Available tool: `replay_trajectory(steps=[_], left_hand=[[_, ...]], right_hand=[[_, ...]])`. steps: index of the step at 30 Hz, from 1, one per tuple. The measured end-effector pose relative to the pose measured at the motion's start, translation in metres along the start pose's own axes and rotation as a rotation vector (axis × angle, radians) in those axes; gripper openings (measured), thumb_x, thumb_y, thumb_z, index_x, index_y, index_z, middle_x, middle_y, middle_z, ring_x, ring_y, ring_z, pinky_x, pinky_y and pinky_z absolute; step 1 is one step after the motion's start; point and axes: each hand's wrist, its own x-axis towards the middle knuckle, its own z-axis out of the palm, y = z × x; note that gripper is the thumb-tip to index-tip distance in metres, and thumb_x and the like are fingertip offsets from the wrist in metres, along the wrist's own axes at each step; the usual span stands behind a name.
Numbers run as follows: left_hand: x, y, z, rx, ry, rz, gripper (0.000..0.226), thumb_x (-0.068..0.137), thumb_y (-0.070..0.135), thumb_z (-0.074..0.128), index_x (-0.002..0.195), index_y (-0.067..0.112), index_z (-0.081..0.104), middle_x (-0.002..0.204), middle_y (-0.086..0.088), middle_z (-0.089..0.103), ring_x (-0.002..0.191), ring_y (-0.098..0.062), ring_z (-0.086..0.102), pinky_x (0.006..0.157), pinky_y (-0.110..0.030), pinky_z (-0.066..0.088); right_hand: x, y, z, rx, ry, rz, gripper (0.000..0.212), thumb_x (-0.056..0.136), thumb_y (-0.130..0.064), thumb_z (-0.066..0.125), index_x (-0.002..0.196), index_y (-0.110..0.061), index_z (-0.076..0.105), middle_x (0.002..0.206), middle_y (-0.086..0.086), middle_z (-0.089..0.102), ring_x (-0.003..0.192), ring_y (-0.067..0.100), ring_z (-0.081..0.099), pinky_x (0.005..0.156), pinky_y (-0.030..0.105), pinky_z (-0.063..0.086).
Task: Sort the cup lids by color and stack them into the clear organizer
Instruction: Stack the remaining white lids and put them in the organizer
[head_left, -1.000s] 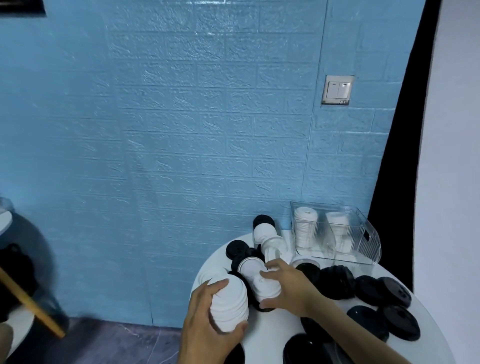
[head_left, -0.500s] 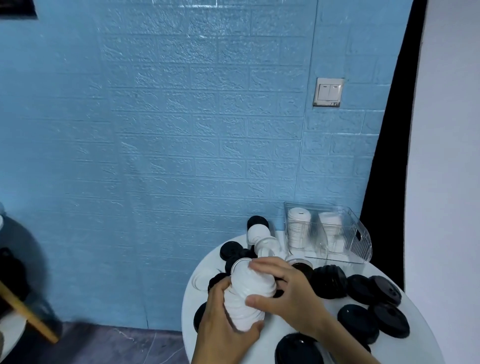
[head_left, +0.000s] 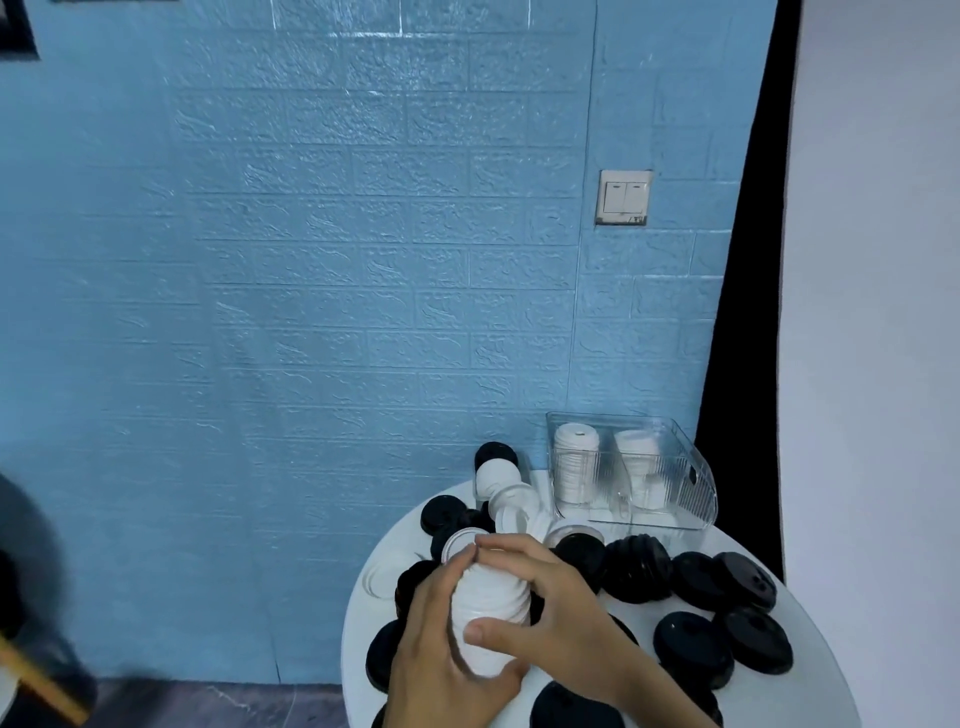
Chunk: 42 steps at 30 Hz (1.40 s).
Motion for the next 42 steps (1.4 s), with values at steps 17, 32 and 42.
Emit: replay_trajectory(steps=[17, 32, 42], left_hand=[[0.008, 0.000, -0.018, -0.206, -0.151, -0.059, 0.092, 0.043, 0.043, 0.092, 0.116, 0.068, 0.041, 0.130, 0.031, 0.049, 0.110, 0.012, 0.053, 0.091, -0.005, 0.041], [0.006, -0.011, -0.003, -0.175, 0.005, 0.000, 0.090, 0.038, 0.032, 0.089, 0.119, 0.048, 0.053, 0.123, 0.017, 0.064, 0.104, -0.005, 0.067, 0.092, -0.027, 0.053], [0.013, -0.007, -0.012, -0.139, 0.012, 0.017, 0.091, 0.036, 0.048, 0.086, 0.117, 0.058, 0.047, 0.126, 0.028, 0.056, 0.105, 0.006, 0.062, 0.088, -0.006, 0.044]], right_hand=[[0.065, 0.130, -0.086, -0.601, 0.221, 0.395, 0.035, 0.096, -0.040, 0.062, 0.126, -0.023, 0.068, 0.127, -0.003, 0.064, 0.119, 0.016, 0.060, 0.100, 0.030, 0.046], [0.064, 0.136, -0.053, -0.670, 0.234, 0.440, 0.045, 0.083, -0.065, 0.062, 0.083, -0.022, 0.048, 0.089, -0.005, 0.057, 0.083, 0.016, 0.057, 0.074, 0.032, 0.048], [0.069, 0.130, -0.060, -0.585, 0.243, 0.517, 0.047, 0.072, -0.057, 0.076, 0.105, -0.030, 0.058, 0.111, -0.004, 0.063, 0.100, 0.017, 0.062, 0.082, 0.032, 0.050]])
